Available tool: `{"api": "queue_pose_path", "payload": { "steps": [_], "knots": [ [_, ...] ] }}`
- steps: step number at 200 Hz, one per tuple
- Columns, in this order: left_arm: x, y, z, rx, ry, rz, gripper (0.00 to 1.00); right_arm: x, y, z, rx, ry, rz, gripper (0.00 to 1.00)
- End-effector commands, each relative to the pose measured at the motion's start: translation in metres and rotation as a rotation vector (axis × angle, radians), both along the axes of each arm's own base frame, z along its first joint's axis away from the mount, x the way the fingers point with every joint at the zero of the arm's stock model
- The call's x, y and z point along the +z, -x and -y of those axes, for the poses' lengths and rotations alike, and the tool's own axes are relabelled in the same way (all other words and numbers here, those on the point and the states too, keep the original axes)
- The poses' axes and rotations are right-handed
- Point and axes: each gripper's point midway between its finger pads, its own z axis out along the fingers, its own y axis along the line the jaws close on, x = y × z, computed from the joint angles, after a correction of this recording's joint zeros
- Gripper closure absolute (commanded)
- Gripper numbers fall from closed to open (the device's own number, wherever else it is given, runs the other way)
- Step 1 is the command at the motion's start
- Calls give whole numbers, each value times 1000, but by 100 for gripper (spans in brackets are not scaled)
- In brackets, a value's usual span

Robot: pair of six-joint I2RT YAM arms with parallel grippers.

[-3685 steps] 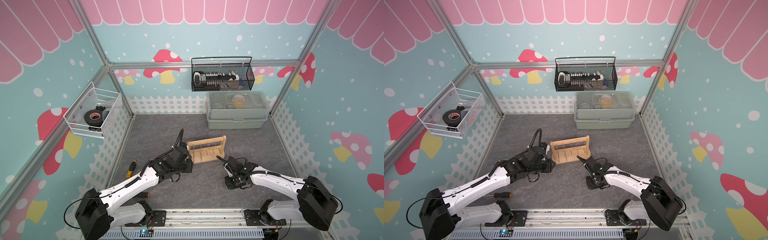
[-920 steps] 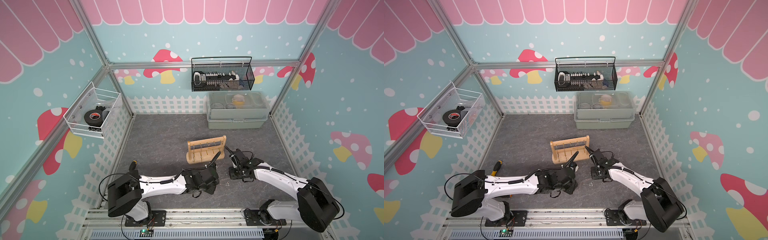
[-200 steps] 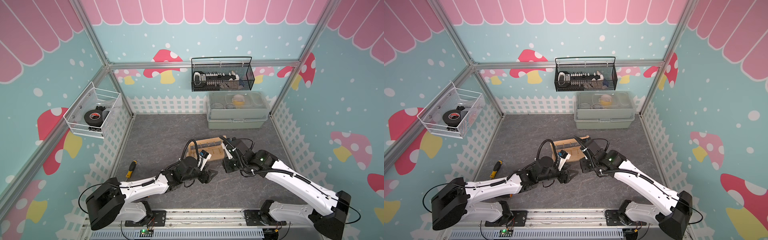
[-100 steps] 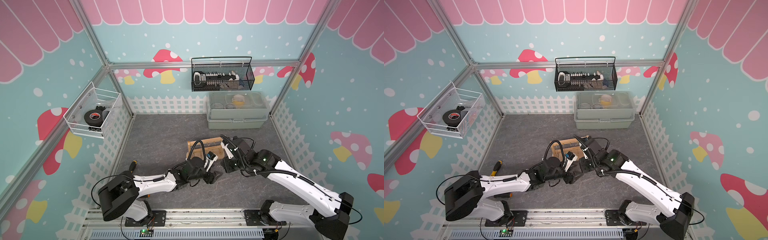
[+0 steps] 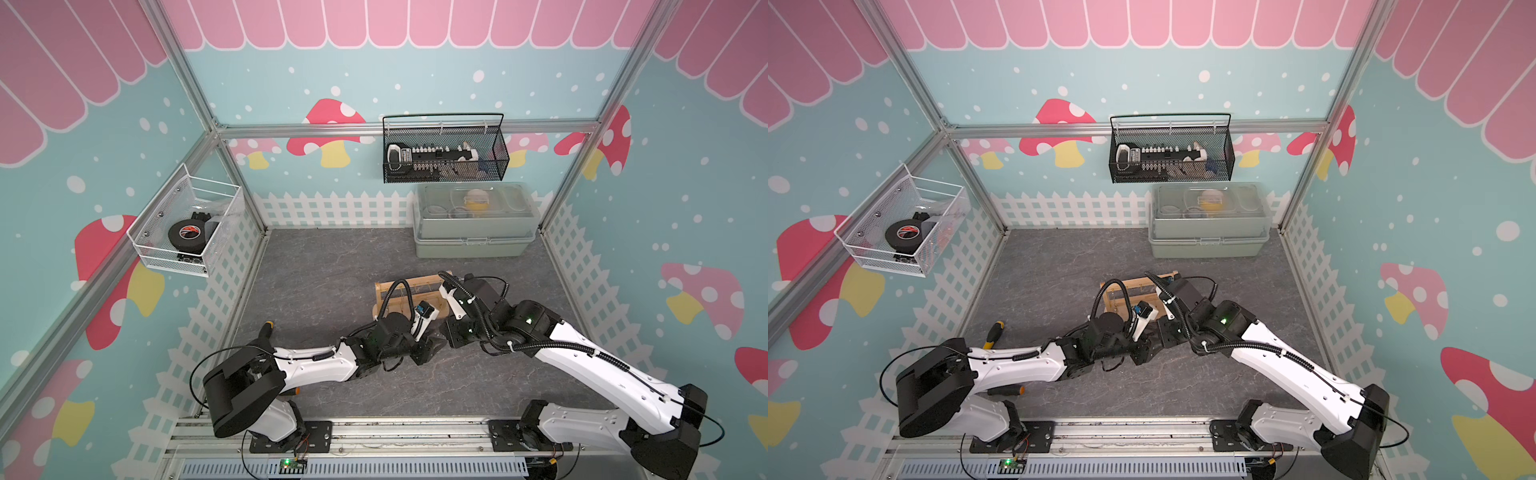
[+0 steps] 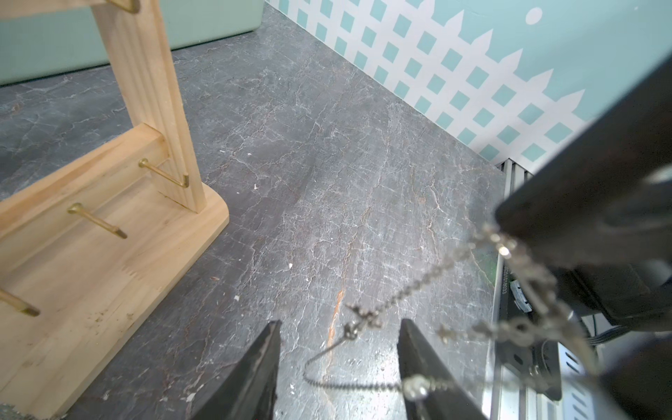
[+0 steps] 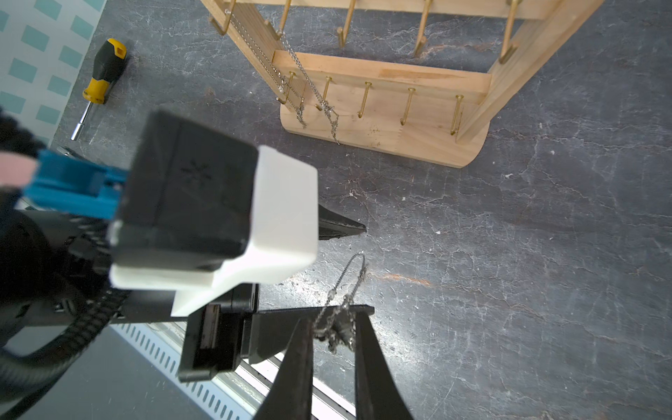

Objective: Hang the necklace on the jewelry display stand
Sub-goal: Pick up the necklace from the center of the board.

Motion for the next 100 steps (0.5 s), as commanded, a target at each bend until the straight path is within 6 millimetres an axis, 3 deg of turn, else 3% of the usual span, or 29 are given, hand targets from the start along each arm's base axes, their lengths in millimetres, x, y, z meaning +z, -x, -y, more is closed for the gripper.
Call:
{"api": "queue_pose_path", "payload": {
  "steps": [1,57,100],
  "knots": [
    [15,-2,8,-15,43,26,58,12,3,-2,-2,-34,11,84],
    [18,1,10,-31,52,21,71,11,3,-5,2,-35,11,84],
    [19,3,10,-36,56,18,76,10,2,-6,2,-34,11,84]
  ]
}}
